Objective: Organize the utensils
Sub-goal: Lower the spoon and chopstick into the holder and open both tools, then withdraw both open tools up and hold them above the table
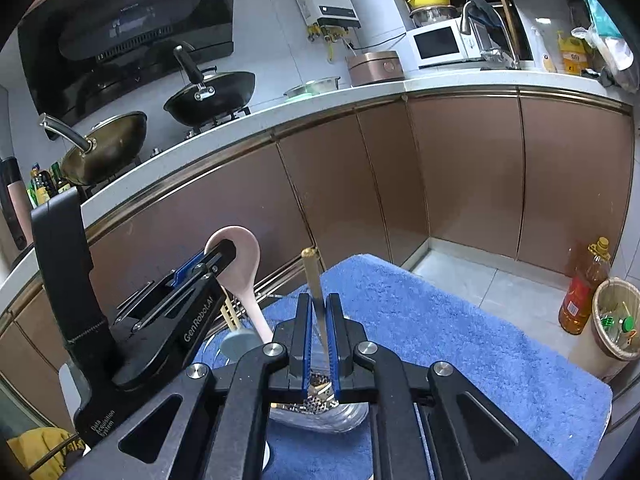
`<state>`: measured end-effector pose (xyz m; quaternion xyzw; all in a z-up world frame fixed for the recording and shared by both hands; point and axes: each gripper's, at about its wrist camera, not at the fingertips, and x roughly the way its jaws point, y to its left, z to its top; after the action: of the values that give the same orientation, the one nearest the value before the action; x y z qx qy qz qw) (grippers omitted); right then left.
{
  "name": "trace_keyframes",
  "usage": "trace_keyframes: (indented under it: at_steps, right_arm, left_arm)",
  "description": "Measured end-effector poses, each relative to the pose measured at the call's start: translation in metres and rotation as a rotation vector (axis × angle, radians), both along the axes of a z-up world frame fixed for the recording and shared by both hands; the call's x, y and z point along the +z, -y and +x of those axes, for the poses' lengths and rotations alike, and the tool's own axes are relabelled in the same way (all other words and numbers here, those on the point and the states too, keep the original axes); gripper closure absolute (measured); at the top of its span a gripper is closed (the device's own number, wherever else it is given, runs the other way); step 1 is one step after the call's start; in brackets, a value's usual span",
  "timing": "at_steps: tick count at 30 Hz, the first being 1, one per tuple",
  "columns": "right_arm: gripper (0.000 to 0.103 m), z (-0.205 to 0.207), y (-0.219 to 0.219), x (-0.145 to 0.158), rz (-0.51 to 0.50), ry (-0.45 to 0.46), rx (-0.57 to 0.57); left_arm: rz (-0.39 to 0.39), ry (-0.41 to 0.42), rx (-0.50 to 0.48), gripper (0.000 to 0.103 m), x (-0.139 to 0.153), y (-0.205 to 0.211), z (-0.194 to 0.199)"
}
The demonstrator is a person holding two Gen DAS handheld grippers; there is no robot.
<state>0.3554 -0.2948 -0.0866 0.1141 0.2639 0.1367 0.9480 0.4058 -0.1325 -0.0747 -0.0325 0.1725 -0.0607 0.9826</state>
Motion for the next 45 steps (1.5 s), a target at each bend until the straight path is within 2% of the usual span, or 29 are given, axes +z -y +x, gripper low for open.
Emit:
trace_keyframes:
  at_steps: [7,10,17,22,27,34,40,45]
  right_arm:
    - [0.09,-0.011,0.008,0.007,0.025,0.011,-0.013]
    - [0.087,-0.018,0.01,0.011,0.031,0.022,-0.017]
    - [0.085,-0.051,0.021,0.022,0.059,0.057,-0.032]
    - [0.07,-0.078,0.027,0.026,0.056,0.073,-0.058]
    - [0.057,-0.111,0.033,0.028,0.059,0.085,-0.09]
    - [0.032,-0.167,0.039,0.033,0.062,0.137,-0.151]
    - [0.021,-0.204,0.034,0.037,0.053,0.175,-0.18]
    - [0.017,-0.225,0.029,0.039,0.051,0.187,-0.18]
  left_arm:
    - [-0.037,-0.032,-0.034,0.084,-0.006,-0.004,-0.004]
    - [-0.035,-0.038,-0.049,0.077,-0.005,-0.004,-0.009]
    - [-0.017,-0.033,-0.046,0.077,0.004,-0.015,-0.034]
    - [0.0,0.004,-0.031,0.076,0.021,-0.024,-0.064]
    - [-0.006,0.026,-0.039,0.069,0.035,-0.03,-0.097]
    - [-0.001,0.058,-0.064,0.068,0.046,-0.035,-0.155]
    - [0.045,0.074,-0.085,0.068,0.051,-0.032,-0.205]
    - [0.047,0.067,-0.086,0.061,0.054,-0.033,-0.235]
